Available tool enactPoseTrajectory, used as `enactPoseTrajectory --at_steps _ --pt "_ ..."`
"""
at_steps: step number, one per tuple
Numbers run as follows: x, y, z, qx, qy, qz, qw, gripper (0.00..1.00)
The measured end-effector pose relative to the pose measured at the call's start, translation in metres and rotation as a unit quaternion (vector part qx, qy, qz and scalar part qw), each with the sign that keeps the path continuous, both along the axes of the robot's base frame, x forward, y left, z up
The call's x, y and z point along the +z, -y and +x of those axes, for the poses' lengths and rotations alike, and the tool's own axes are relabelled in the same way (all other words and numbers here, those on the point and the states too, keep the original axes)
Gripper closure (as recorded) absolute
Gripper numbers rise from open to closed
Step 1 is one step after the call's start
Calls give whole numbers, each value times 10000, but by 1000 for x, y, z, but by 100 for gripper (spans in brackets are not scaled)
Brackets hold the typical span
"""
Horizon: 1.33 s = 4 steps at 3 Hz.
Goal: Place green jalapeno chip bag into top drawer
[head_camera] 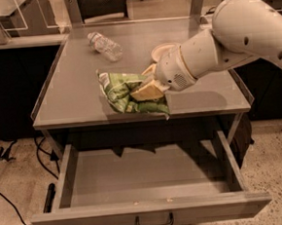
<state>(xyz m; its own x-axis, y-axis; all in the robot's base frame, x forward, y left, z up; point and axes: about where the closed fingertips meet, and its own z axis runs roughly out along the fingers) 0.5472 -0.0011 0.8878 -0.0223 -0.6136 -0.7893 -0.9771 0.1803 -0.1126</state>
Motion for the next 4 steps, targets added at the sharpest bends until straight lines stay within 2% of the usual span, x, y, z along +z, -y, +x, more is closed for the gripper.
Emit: enactPoseTrajectory --at_steps 1,2,3,4 --pt "19 10 -43 130 -65 -17 9999 100" --pt "27 12 -91 237 -239 18 9994 100" --pt "18 9 -134 271 -515 92 9983 100" --pt "-9 1 -164 359 -712 106 9968 100"
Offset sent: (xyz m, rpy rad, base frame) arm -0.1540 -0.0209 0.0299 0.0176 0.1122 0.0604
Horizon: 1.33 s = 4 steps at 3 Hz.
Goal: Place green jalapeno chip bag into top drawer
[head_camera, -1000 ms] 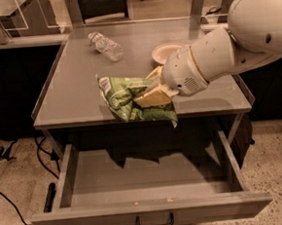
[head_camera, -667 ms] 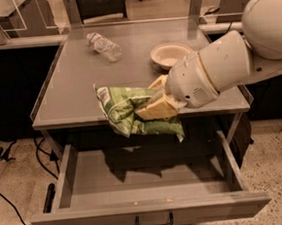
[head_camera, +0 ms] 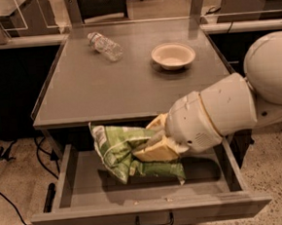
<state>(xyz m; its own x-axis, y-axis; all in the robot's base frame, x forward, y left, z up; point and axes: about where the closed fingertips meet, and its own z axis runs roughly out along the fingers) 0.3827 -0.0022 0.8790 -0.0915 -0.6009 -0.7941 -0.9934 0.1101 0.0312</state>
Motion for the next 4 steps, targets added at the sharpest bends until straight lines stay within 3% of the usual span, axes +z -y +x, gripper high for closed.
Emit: enactPoseTrajectory --at_steps 1,2,4 --pt "-48 -4 -13 177 34 -267 9995 100" --pt "-53 -4 -15 179 18 -302 9994 100" --pt "-78 8 -2 20 403 -704 9967 100"
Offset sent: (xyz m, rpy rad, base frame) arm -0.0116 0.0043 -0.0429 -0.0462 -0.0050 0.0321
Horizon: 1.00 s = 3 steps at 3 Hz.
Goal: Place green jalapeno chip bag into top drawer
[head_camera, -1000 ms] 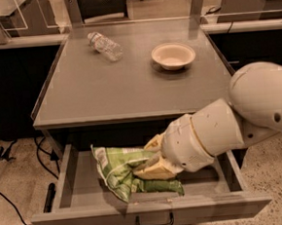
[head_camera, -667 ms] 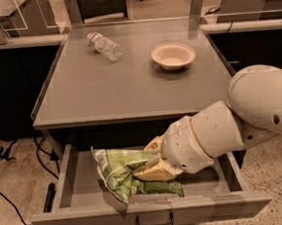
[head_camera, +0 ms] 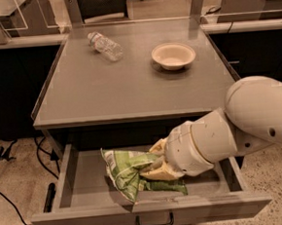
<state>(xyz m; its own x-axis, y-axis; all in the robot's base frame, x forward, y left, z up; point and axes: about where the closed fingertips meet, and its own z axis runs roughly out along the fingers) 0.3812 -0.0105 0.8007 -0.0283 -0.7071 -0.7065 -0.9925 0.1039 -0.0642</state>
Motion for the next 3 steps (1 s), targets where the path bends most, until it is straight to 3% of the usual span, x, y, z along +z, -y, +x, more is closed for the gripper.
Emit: enactPoseTrajectory --at_steps 2,3 --pt "-41 21 32 -258 440 -238 9984 100" --pt "-63 27 48 -265 531 -250 9979 100"
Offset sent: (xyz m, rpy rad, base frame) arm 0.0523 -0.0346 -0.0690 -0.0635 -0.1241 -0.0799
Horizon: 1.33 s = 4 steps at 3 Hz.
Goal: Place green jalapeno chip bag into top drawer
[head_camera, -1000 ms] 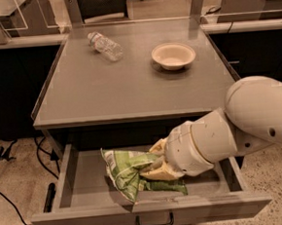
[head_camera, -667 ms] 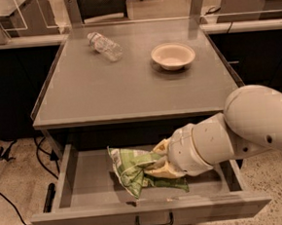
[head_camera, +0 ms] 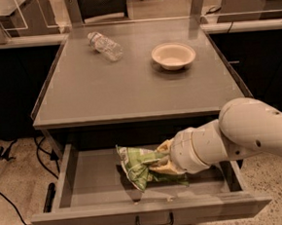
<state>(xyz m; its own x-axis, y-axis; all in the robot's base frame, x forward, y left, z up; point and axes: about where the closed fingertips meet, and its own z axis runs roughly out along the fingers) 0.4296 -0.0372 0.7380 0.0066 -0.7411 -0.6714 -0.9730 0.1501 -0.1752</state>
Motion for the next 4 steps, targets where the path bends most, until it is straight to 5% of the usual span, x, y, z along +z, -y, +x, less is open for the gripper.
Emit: enactPoseTrajectory --at_steps 4 --pt "-77 -25 55 343 -59 261 9991 100"
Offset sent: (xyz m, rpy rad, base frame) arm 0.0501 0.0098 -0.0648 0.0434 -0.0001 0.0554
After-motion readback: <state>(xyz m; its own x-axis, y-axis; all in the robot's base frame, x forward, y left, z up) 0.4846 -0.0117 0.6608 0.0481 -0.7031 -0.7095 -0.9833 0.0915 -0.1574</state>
